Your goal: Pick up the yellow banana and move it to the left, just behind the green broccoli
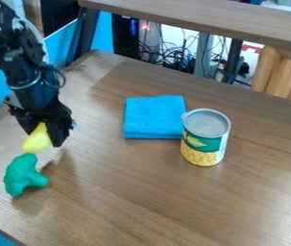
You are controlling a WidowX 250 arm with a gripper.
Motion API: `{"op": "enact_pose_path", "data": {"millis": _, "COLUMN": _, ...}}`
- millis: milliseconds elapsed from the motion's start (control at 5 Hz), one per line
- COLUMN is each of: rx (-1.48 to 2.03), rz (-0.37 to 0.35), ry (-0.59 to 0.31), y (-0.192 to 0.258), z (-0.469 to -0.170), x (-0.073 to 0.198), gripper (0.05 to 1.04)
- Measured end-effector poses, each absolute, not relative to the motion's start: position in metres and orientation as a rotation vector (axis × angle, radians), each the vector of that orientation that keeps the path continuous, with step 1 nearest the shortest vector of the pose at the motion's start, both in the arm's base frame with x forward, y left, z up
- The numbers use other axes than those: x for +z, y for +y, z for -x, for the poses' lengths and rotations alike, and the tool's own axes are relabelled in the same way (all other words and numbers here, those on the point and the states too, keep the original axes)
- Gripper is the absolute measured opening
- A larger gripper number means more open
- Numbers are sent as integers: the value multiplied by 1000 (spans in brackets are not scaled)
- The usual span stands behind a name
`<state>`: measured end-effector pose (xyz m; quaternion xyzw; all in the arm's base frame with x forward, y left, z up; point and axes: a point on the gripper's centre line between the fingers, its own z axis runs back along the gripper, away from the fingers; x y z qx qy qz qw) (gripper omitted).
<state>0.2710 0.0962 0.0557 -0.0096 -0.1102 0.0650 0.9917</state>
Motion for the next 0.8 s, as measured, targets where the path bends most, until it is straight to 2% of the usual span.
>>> {"op": "enact_pose_path", "data": {"millis": 200, "rx": 126, "rz": 26, "ry": -196, "y": 101, "z": -271, "x": 40, "gripper": 604}}
{"op": "enact_pose_path", "data": {"millis": 400, "rx": 122, "rz": 35, "ry": -187, "y": 114, "z": -278, "x": 37, "gripper": 678}}
{"op": "enact_pose_path", "data": {"millis": 600, "rx": 132, "rz": 56, "ry": -174, "y": 120, "z": -281, "x": 40, "gripper": 964}}
{"op": "enact_pose_path", "data": {"millis": 800, "rx": 112, "rz": 76, "ry": -168, "y": 118, "z": -281, "x": 42, "gripper": 1009}}
